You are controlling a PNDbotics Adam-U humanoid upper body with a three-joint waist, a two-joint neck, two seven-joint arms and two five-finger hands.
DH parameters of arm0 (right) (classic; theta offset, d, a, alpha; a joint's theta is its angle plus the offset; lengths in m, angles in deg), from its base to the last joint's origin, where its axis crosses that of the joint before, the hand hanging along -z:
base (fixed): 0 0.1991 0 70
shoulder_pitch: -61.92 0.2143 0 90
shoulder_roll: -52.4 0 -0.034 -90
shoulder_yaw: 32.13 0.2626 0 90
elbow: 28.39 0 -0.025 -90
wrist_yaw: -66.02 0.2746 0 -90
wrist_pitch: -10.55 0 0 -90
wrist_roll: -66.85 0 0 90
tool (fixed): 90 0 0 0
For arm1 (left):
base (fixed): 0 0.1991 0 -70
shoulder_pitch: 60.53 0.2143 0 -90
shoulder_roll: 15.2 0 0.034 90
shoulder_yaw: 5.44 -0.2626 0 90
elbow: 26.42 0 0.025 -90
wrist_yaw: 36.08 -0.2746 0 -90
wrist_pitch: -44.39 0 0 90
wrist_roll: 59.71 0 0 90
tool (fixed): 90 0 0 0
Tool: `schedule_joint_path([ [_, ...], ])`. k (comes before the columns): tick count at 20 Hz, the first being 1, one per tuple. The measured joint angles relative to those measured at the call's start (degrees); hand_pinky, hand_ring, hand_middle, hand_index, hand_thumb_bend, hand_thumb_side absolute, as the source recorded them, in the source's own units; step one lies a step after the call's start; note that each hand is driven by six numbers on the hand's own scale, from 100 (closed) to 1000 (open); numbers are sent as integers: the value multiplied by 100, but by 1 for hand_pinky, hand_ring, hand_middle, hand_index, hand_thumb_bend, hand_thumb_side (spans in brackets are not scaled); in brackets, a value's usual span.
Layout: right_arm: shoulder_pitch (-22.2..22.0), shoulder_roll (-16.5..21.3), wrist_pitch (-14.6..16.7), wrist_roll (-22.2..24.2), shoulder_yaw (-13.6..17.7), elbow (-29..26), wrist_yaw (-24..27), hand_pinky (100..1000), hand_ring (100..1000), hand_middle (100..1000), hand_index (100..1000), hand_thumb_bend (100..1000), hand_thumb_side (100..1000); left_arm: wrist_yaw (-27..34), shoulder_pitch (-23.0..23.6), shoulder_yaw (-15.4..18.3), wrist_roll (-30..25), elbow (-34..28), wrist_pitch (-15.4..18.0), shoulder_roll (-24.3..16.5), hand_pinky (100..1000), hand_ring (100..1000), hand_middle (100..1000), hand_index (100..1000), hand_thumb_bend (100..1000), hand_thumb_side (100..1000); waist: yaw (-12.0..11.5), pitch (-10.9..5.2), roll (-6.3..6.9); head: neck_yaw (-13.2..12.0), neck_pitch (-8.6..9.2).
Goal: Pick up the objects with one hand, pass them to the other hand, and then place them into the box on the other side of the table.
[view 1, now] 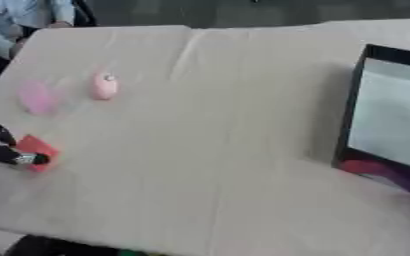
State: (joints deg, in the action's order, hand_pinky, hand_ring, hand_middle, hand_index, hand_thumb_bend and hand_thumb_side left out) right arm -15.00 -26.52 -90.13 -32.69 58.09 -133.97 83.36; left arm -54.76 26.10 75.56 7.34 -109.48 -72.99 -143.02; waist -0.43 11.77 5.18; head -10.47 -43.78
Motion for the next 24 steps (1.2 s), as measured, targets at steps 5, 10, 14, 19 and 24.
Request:
schedule_joint_path([
  [5,1,0,-10,15,-1,0,0,1000,1000,971,1000,100,876,-164,-20,-57,-96,68,36,36,842,863,767,673,776,486,5,0,0,-30,0],
  [10,2,0,-18,23,-11,0,0,1000,1000,967,1000,100,878,-209,-62,-108,-121,102,7,101,838,858,756,660,696,451,9,0,0,-57,0],
  [14,2,0,-22,29,-34,2,-10,1000,1000,964,1000,100,880,-196,-79,-111,-75,102,-50,146,837,855,754,660,665,428,10,0,0,-71,0],
  [19,2,0,-31,39,-34,3,-26,1000,1000,961,1000,100,880,-151,-117,-120,2,102,-126,165,835,853,749,653,595,374,12,0,0,-106,0],
  [24,2,0,-34,41,-34,4,-40,1000,1000,961,1000,100,880,-96,-143,-144,44,102,-167,201,832,849,737,625,530,292,13,0,0,-125,0],
])
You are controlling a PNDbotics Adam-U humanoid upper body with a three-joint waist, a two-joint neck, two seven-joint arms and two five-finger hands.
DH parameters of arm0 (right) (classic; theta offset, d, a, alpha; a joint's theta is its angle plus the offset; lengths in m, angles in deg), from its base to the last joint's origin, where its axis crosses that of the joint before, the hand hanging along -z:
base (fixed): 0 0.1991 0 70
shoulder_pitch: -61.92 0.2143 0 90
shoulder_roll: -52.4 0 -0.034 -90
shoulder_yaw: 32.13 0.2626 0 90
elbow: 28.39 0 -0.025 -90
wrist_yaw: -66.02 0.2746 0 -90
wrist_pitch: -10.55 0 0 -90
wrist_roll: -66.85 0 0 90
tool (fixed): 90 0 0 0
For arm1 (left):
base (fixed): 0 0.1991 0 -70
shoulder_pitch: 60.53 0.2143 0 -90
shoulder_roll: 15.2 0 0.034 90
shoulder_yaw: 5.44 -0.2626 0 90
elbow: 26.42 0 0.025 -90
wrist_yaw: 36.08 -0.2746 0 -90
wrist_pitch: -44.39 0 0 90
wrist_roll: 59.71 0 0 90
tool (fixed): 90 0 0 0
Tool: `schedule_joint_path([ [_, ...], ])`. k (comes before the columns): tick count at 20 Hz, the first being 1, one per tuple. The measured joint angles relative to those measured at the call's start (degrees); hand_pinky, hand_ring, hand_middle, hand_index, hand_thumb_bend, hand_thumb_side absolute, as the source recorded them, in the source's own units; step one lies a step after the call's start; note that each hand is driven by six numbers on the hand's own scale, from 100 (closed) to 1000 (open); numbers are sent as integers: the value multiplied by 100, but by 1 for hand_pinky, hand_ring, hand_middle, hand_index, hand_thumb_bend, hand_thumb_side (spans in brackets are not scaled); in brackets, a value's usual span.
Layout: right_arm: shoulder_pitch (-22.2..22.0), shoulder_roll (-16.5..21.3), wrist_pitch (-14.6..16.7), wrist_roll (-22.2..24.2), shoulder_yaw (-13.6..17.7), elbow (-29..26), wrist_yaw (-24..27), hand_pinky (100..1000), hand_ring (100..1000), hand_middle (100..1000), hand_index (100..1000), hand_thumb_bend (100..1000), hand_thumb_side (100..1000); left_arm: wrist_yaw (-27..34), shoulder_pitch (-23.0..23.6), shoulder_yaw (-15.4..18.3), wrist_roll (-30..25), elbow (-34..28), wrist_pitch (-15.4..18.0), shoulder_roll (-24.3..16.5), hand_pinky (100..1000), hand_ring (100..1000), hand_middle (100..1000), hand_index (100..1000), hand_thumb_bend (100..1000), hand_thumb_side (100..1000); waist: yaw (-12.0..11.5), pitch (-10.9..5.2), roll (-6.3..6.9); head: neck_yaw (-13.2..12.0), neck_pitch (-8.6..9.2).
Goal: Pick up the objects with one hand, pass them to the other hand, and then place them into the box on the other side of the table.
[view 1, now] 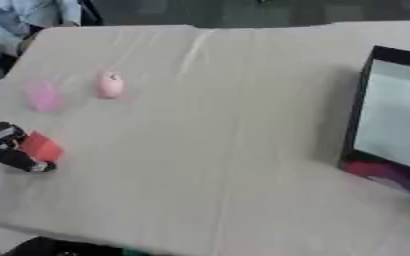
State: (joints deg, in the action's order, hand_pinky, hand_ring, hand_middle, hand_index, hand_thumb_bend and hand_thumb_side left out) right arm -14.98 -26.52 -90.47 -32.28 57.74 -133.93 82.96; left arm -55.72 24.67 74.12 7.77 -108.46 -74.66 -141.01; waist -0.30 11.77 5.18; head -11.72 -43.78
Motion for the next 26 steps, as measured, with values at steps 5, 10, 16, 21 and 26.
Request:
schedule_joint_path([
  [5,0,0,-6,6,-1,10,0,1000,1000,961,1000,100,880,51,-14,6,1,-15,-9,1,826,841,723,592,482,159,3,0,0,-18,0],
  [10,-1,0,-6,6,0,14,-1,1000,1000,960,1000,100,879,125,96,140,79,-154,-38,1,815,821,710,569,416,100,-23,0,0,-19,0],
  [16,-12,0,1,-2,2,15,-1,1000,1000,959,1000,100,881,312,186,531,471,-636,-114,-1,814,804,689,553,367,100,-67,0,0,-13,0],
  [21,-50,1,8,-8,3,15,-2,1000,1000,959,1000,100,880,456,121,813,783,-1102,-152,-3,815,787,670,542,319,100,-85,0,0,-1,0],
  [26,-49,1,18,-18,8,15,-2,1000,1000,960,1000,100,868,511,-80,991,1093,-1744,-97,-3,806,763,653,537,273,100,-100,0,0,53,0],
])
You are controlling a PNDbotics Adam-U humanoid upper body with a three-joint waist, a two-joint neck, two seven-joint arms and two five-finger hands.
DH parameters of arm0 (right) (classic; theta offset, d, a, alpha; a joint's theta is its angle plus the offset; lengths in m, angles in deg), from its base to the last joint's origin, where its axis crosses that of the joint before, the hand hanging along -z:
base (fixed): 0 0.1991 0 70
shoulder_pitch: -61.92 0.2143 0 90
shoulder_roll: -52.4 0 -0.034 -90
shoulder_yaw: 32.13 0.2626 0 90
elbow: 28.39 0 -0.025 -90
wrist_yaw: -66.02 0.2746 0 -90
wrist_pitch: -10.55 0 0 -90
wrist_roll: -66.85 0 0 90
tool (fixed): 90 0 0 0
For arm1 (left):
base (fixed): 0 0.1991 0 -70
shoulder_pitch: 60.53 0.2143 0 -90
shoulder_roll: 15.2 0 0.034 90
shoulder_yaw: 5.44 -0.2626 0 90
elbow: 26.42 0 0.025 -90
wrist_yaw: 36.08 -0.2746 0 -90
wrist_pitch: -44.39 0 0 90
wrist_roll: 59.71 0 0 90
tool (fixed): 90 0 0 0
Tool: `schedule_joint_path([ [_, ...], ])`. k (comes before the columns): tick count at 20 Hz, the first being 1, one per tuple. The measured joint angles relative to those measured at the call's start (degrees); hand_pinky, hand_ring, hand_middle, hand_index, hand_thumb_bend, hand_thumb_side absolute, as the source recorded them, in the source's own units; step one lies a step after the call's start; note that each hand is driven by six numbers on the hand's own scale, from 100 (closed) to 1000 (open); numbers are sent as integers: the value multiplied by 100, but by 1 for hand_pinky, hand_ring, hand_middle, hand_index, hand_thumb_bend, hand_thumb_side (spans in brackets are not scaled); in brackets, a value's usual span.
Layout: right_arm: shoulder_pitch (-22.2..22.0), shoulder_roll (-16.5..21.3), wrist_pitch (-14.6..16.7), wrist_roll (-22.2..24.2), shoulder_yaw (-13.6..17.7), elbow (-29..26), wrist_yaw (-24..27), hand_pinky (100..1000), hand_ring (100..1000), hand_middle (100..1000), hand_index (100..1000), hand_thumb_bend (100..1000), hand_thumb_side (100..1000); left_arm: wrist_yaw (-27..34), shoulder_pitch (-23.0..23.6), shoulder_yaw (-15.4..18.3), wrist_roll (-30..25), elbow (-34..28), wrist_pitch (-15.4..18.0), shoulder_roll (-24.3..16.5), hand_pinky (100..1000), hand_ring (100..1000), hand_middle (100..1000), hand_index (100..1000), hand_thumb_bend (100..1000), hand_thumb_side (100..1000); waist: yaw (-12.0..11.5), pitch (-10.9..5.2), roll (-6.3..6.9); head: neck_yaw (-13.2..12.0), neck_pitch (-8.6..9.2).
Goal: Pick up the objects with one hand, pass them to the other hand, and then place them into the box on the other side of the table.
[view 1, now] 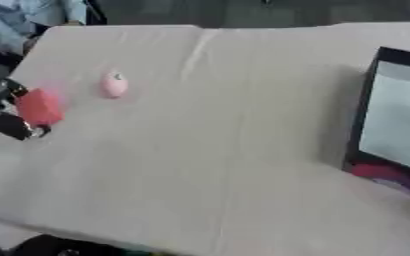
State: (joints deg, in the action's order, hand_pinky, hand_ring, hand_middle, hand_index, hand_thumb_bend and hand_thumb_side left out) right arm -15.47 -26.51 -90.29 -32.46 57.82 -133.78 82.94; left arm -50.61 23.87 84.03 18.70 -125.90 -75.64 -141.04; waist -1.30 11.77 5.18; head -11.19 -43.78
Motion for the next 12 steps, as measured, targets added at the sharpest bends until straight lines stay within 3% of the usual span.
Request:
schedule_joint_path([
  [7,315,63,60,61,-29,-148,72,1000,1000,967,1000,100,773,111,-397,-108,381,-582,63,212,793,728,627,532,204,100,16,0,-3,146,0],
  [12,767,318,-17,295,-261,-554,110,1000,1000,960,1000,100,692,154,-782,-307,455,-691,170,578,776,714,617,529,167,100,52,-6,-68,198,-1],
])
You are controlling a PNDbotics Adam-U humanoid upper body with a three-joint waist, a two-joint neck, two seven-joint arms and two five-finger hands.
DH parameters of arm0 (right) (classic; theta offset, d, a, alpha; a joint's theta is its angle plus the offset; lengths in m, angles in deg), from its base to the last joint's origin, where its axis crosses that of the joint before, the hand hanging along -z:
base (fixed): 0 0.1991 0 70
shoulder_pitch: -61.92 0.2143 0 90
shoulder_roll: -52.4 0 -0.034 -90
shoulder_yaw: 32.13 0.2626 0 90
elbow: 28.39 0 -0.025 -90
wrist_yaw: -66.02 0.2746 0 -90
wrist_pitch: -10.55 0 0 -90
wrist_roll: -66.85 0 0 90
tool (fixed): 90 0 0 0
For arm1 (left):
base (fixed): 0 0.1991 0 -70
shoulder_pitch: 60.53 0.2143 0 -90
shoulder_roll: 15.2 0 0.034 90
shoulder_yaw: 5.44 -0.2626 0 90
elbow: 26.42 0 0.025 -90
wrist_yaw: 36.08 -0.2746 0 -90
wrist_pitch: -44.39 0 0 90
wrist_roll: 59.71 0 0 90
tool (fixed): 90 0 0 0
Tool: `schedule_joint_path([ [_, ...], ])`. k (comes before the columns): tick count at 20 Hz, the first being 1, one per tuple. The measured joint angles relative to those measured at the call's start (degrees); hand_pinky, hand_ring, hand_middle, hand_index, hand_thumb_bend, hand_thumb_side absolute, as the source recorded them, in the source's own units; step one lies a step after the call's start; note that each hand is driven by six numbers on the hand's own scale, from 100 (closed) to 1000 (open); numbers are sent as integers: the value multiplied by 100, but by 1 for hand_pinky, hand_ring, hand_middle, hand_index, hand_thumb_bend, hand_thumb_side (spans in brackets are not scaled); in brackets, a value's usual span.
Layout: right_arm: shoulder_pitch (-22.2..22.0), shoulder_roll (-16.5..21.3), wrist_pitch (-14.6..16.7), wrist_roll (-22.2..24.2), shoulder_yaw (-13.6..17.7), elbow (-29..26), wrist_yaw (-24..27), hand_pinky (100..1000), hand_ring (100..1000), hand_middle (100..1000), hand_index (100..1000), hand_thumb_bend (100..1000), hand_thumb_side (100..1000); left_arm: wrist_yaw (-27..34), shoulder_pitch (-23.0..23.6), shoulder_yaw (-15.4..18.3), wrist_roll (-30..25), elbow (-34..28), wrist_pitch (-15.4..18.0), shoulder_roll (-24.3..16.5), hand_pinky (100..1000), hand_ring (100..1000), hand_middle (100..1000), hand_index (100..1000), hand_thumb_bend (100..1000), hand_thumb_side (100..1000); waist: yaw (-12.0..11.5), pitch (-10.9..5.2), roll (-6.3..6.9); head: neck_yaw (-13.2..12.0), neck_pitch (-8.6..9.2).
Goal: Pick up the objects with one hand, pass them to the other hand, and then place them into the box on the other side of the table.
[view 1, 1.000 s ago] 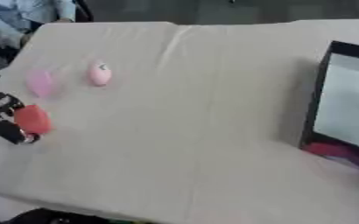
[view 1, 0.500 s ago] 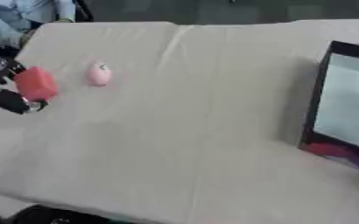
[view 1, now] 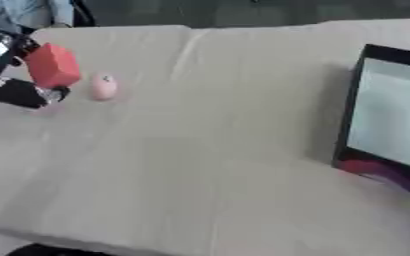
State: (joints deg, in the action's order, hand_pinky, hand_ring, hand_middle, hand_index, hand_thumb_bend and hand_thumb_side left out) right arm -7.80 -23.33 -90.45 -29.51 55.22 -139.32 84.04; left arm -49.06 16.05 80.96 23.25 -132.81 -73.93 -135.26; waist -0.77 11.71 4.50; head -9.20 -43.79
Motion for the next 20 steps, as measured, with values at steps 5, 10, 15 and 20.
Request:
schedule_joint_path([
  [5,567,209,-87,455,-336,-217,-211,1000,997,944,1000,100,593,-88,-337,-181,-167,2,225,482,766,703,613,529,132,100,49,-1,-52,17,0],
  [10,1057,283,-110,1006,-656,-246,-497,1000,991,934,1000,100,608,-286,-551,-244,-262,63,567,941,760,687,599,519,100,100,114,-16,-120,24,0],
  [15,1438,280,-235,1455,-971,-248,-861,1000,985,926,1000,100,638,-492,-720,-249,-303,240,973,1474,754,677,592,513,100,100,175,-37,-186,24,0],
  [20,1854,152,-360,1869,-1248,-248,-1366,988,976,915,1000,100,551,-611,-853,-271,-322,541,1471,1886,761,655,578,499,100,100,222,-61,-240,26,-1],
])
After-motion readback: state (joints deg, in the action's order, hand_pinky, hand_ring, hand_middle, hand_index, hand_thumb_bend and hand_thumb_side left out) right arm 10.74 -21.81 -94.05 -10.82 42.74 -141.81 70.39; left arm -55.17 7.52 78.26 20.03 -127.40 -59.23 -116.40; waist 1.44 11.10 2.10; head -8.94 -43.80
